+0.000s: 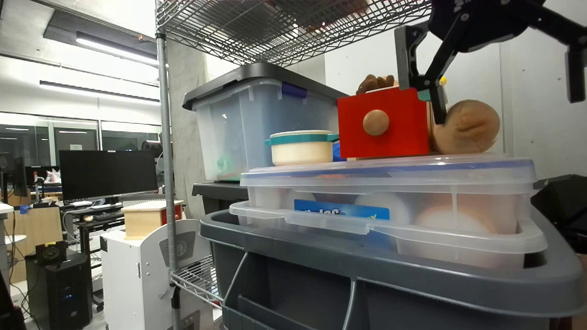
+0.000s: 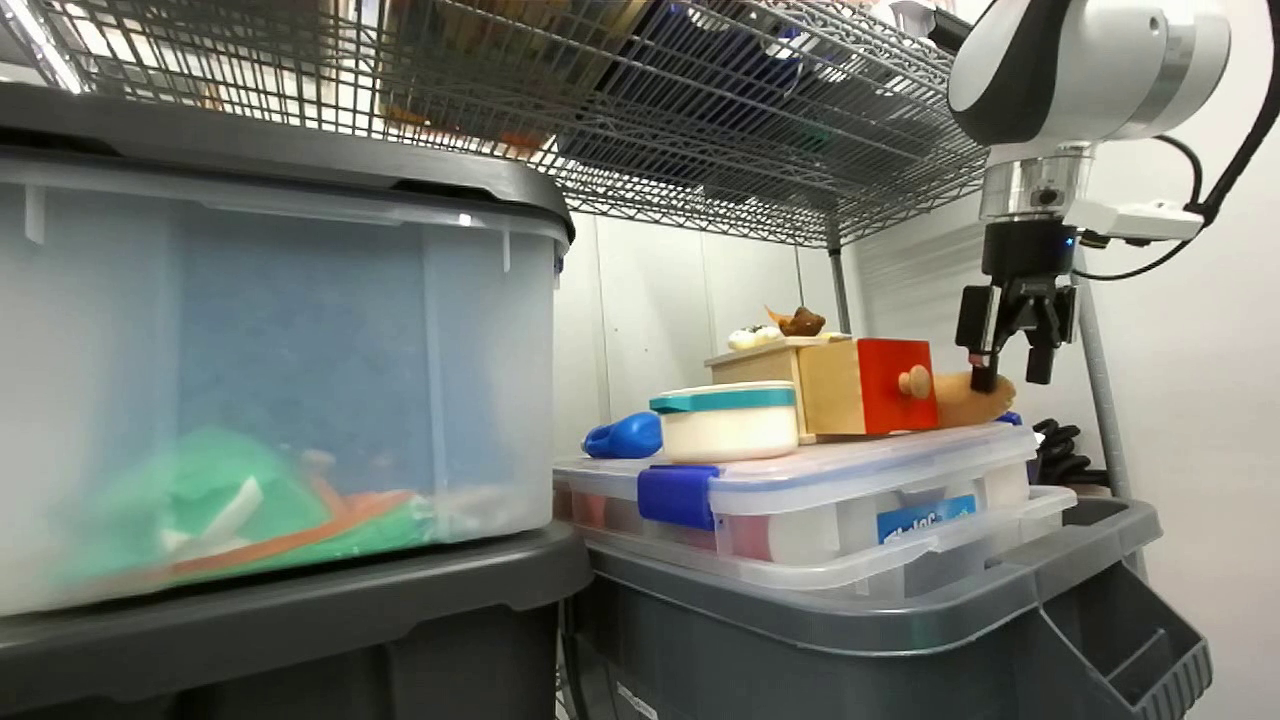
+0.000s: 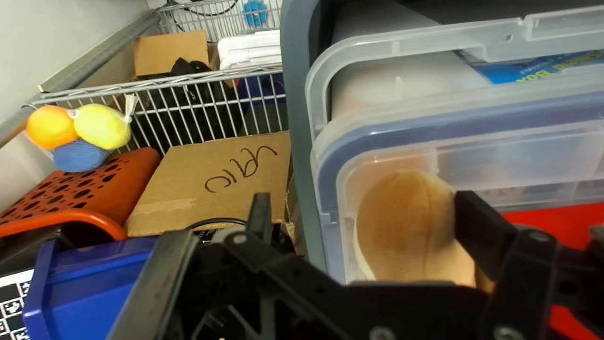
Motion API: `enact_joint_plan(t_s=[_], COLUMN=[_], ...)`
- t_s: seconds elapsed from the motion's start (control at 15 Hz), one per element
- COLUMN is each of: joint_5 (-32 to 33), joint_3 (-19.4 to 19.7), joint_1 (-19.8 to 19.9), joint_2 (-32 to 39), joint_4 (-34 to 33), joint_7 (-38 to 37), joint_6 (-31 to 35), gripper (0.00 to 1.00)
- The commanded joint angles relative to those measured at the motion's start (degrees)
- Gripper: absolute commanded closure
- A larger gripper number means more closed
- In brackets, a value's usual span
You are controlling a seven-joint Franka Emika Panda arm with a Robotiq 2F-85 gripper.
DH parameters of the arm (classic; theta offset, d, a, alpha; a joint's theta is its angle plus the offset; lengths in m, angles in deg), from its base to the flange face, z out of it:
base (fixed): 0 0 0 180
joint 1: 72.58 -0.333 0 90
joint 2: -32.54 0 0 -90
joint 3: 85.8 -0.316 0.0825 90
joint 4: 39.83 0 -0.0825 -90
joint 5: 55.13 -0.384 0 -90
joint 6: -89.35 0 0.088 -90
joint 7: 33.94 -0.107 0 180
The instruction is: Put the bread roll plushy in the bowl
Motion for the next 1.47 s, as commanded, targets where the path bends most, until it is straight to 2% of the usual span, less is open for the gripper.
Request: enact_joint_plan(t_s=[0.0,0.07,0.27,0.67,1.0,1.4], joint_5=[-1.2,-1.3,-1.7,-4.0,-7.3,-6.6], joint_3=[-0.6,-0.6,-0.7,-0.7,-0.8,-0.8], joint_1=[0.7,0.8,0.9,1.4,2.4,2.2], joint_2=[1.8,2.1,2.9,3.9,4.5,1.4], joint_4=[-2.8,-3.0,-3.6,-4.8,-5.7,-5.7], joint_7=[0.7,0.8,1.0,1.7,2.1,0.3], joint_6=[-1.6,-1.7,-1.8,-2.8,-4.0,-7.0], gripper=[0.29,0.29,0.55,0.98,0.99,0.99])
